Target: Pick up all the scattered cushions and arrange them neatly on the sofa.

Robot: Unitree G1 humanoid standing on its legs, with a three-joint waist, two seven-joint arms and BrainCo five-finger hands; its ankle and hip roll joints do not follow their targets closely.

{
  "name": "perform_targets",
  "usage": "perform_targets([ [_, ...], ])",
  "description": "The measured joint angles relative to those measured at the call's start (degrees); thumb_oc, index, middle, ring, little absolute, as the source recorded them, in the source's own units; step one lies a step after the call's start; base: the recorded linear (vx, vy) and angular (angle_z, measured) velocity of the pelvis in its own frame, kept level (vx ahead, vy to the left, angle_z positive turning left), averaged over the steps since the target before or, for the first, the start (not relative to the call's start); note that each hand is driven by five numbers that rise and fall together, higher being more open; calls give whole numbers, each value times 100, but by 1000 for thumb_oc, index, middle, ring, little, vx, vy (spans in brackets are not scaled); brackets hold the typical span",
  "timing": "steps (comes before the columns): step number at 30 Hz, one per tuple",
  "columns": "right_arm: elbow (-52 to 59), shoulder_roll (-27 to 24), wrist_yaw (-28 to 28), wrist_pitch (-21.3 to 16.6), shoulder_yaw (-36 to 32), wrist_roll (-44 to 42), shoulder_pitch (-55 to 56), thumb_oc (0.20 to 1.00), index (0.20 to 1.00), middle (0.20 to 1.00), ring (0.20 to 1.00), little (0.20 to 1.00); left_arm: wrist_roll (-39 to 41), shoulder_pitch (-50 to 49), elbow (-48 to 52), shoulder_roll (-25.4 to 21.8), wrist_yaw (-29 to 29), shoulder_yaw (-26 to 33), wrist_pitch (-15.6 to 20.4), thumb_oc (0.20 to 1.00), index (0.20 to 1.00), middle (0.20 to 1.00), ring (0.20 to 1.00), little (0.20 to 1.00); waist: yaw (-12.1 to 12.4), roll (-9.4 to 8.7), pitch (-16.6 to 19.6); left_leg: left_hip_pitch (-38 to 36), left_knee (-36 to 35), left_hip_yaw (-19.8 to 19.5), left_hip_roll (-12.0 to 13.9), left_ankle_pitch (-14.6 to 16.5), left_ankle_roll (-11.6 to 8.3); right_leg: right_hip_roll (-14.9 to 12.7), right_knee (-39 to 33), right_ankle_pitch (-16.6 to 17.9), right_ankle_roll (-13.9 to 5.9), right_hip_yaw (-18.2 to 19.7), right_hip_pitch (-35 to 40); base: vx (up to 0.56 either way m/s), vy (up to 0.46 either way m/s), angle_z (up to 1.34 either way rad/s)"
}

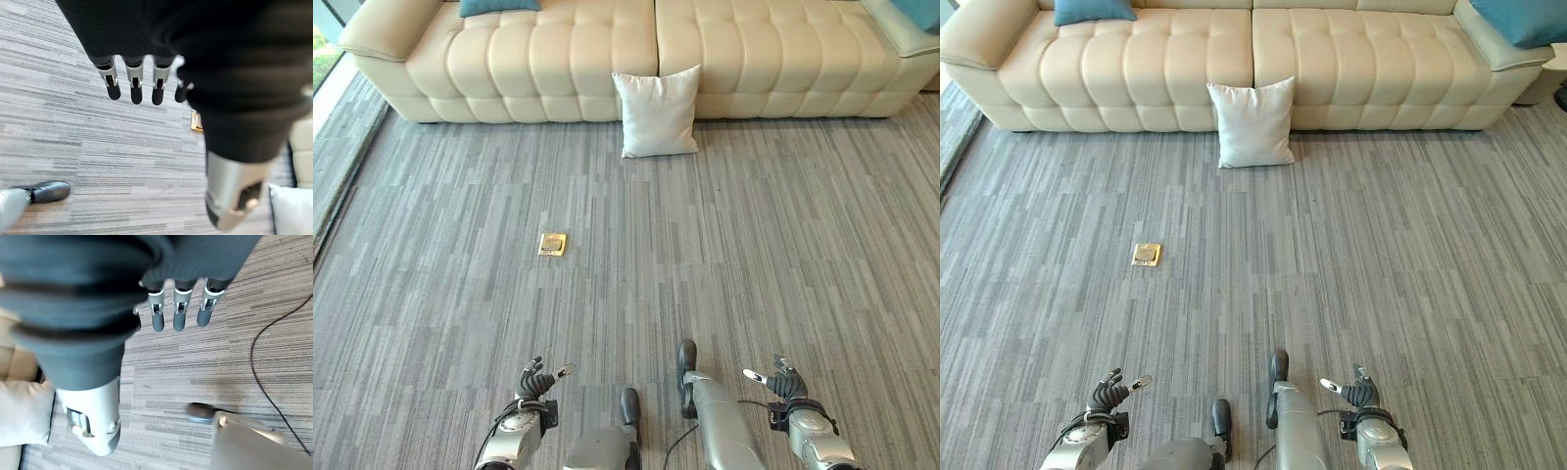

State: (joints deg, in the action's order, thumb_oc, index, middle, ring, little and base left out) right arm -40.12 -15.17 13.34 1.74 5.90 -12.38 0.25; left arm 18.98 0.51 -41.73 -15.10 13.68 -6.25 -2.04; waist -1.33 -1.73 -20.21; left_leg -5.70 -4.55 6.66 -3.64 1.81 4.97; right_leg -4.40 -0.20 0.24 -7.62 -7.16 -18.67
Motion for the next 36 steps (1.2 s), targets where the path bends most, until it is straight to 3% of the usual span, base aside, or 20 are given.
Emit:
perform_targets([
  [2,-58,36,19,-2,16,1,269,1000,1000,1000,1000,1000,-12,-234,79,78,-6,-43,2,1000,1000,1000,1000,1000,-117,-46,248,-390,-4,-175,60,247,-103,-26,105,108,153,-127,448,442,-203,29],
  [3,-236,26,23,9,13,1,230,1000,1000,1000,1000,1000,-11,-393,72,160,-7,-43,-2,1000,1000,1000,1000,1000,-86,103,412,-584,9,-164,269,451,-264,105,173,498,318,-289,592,536,-297,30],
  [5,-365,-87,25,9,-20,-3,291,1000,1000,1000,1000,1000,-5,-559,73,332,-5,-105,-2,1000,1000,1000,1000,1000,-253,426,648,-644,310,-335,659,724,-496,398,274,462,591,-553,801,405,-265,47],
  [8,-402,-229,27,-12,-16,-3,231,1000,1000,1000,1000,1000,8,-488,65,348,-20,-228,2,1000,1000,1000,1000,1000,-230,332,871,-271,1422,-252,743,677,-650,484,96,502,916,-572,1134,275,-218,28],
  [9,-372,-294,24,-21,-11,-4,156,1000,1000,1000,1000,1000,8,-510,53,355,-21,-227,0,1000,1000,1000,1000,1000,-219,322,873,-80,1993,-227,765,681,-695,510,-12,580,1185,-578,1298,217,-204,5],
  [10,-357,-343,24,-24,-7,-3,92,1000,1000,1000,1000,1000,9,-494,57,364,-21,-226,1,1000,1000,1000,1000,1000,-182,318,871,137,2518,-200,787,640,-829,522,-75,541,1275,-571,1415,213,-194,-11],
  [11,-269,-444,21,-38,13,-4,-10,1000,1000,1000,1000,1000,10,-436,90,377,-24,-229,5,1000,1000,1000,1000,1000,-126,316,868,744,3729,-307,733,510,-1221,526,-167,450,1390,-556,1620,204,-175,-19],
  [14,-334,-425,18,-33,19,-4,59,1000,1000,1000,1000,1000,10,-400,90,367,-30,-224,8,1000,1000,1000,1000,1000,-141,257,815,1304,4252,-288,597,478,-1267,558,-216,348,1504,-550,2095,258,-190,-3],
  [16,-340,-384,20,-19,14,-5,168,1000,1000,1000,1000,1000,10,-383,130,328,-32,-223,12,1000,1000,1000,1000,1000,-138,119,765,1573,4028,-208,634,522,-1184,558,-345,163,1614,-558,2304,174,-77,2],
  [17,-346,-370,21,-10,16,-6,151,1000,1000,1000,1000,1000,10,-334,120,323,-30,-222,8,1000,1000,1000,1000,1000,-123,102,738,1694,3592,-158,649,552,-1127,560,-428,89,1596,-542,2364,190,-38,-5],
  [18,-348,-350,21,-3,22,-6,78,1000,1000,1000,1000,1000,9,-241,111,326,-32,-252,-7,1000,1000,1000,1000,1000,-139,22,541,1838,2538,-150,639,504,-1005,555,-435,60,1577,-539,2371,211,-3,-4],
  [20,-356,-302,20,0,24,-6,74,1000,1000,1000,1000,1000,8,-226,108,324,-33,-253,-34,1000,1000,1000,1000,1000,-152,-51,458,1781,1429,-145,547,149,-836,522,-434,4,1471,-555,2454,225,27,1],
  [23,-441,-277,27,0,34,-1,62,1000,1000,1000,1000,1000,3,-325,104,324,-31,-260,-87,1000,1000,1000,1000,1000,-145,-87,423,1695,174,-403,478,-511,-980,557,-447,-174,1229,-562,2659,272,58,-2],
  [28,-449,-290,25,10,27,4,70,1000,1000,1000,1000,1000,2,-364,41,323,-18,-250,-124,1000,1000,1000,1000,1000,-144,39,403,1808,23,-466,472,-883,-968,579,-446,-337,1088,-518,2834,331,141,-5],
  [29,-443,-297,16,14,5,20,105,1000,1000,1000,1000,1000,4,-407,52,325,-6,-248,-127,1000,1000,1000,1000,1000,-138,151,391,1519,26,-453,485,-846,-887,597,-452,-514,993,-372,2993,725,383,-26],
  [30,-455,-209,10,37,40,37,146,1000,1000,1000,1000,1000,6,-506,10,308,-4,-204,-165,1000,1000,1000,1000,1000,-76,78,426,1281,-37,-396,328,-1052,-648,437,-448,-728,923,-261,3202,573,333,-59],
  [32,-455,-125,-25,104,65,68,275,1000,1000,1000,1000,1000,7,-516,-166,308,3,-143,-169,1000,1000,1000,1000,1000,4,-158,661,1052,-20,-90,-74,-824,-320,-55,-232,-995,677,-51,3231,443,285,-54],
  [34,-432,-82,-58,113,234,121,232,1000,1000,1000,1000,1000,6,-361,-89,197,6,-155,-163,1000,1000,1000,1000,1000,-8,-95,719,997,-15,-45,-206,-699,73,-263,1152,-1175,346,4,2605,349,342,-24],
  [35,-419,-1,-99,112,292,122,223,1000,1000,1000,1000,1000,12,-193,-81,66,9,-173,-170,1000,1000,1000,1000,1000,0,-144,722,903,-7,-55,-264,-554,347,-320,2278,-1307,207,193,2081,331,412,-21],
  [36,-420,53,-102,108,276,124,137,1000,1000,1000,1000,1000,12,-62,-82,-87,21,-266,-166,1000,1000,1000,1000,1000,20,-187,708,795,-5,43,-365,-499,480,-491,4259,-1388,87,307,1132,233,290,-28],
])
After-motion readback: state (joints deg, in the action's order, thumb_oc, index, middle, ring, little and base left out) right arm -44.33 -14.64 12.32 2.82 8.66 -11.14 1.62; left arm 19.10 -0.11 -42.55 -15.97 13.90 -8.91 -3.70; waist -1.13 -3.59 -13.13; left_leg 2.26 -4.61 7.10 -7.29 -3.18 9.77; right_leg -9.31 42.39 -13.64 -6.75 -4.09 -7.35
